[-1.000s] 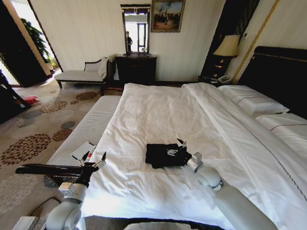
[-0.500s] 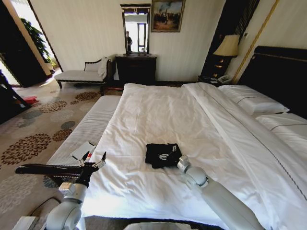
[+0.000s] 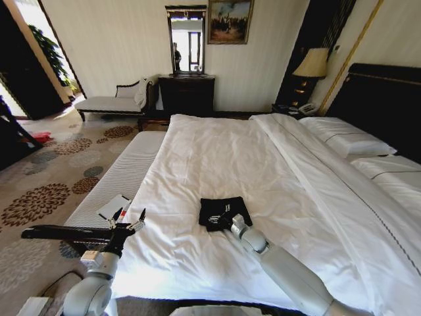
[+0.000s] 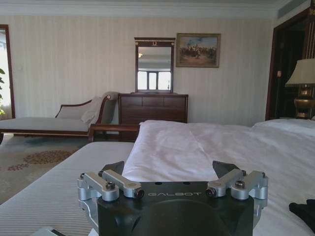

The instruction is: Fold the clothes on the bed.

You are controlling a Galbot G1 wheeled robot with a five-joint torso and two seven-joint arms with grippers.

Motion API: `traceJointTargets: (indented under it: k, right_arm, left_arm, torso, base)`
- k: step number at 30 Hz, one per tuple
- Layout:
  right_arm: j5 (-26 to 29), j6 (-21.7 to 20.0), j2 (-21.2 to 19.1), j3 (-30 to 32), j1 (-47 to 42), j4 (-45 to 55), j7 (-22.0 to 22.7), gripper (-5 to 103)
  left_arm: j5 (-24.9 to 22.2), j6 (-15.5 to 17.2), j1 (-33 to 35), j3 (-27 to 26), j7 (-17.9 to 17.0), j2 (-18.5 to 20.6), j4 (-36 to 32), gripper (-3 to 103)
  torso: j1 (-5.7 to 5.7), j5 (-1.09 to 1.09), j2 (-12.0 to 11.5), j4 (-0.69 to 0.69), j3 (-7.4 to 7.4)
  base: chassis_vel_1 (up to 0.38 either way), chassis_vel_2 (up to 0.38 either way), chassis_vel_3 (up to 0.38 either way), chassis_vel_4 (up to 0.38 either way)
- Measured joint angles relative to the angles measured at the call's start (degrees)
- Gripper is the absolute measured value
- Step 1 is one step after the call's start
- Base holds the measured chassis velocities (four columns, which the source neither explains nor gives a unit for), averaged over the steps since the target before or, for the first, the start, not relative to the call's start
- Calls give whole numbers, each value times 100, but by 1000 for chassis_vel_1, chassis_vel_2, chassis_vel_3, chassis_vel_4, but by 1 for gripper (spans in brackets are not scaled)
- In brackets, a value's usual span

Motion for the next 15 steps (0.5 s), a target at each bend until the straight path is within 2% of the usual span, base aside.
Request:
traceJointTargets:
  k: [2,5,10,13,15]
  right_arm:
    - [85,-9,-28,55,-15,75,19,100]
    - [510,-89,-155,347,-121,515,100,100]
    - [655,-112,-206,444,-159,724,125,100]
    - [657,-88,-121,428,-44,526,118,100]
    - [516,43,123,384,242,-16,97,100]
  left_arm:
    - [0,0,0,0,0,0,0,100]
    - [0,0,0,0,0,0,0,100]
    - [0,0,0,0,-1,0,0,100]
    - [0,0,0,0,0,0,0,100]
    - [0,0,0,0,0,0,0,100]
  torso:
    - [0,1,0,0,0]
    - [0,0,0,-1,0]
    - [0,0,0,-1,0]
    - [0,0,0,-2,0]
    - [0,1,0,0,0]
  base:
    - [0,0,0,0]
    - [0,0,0,0]
    - [0,0,0,0]
    - [0,0,0,0]
    - [0,0,0,0]
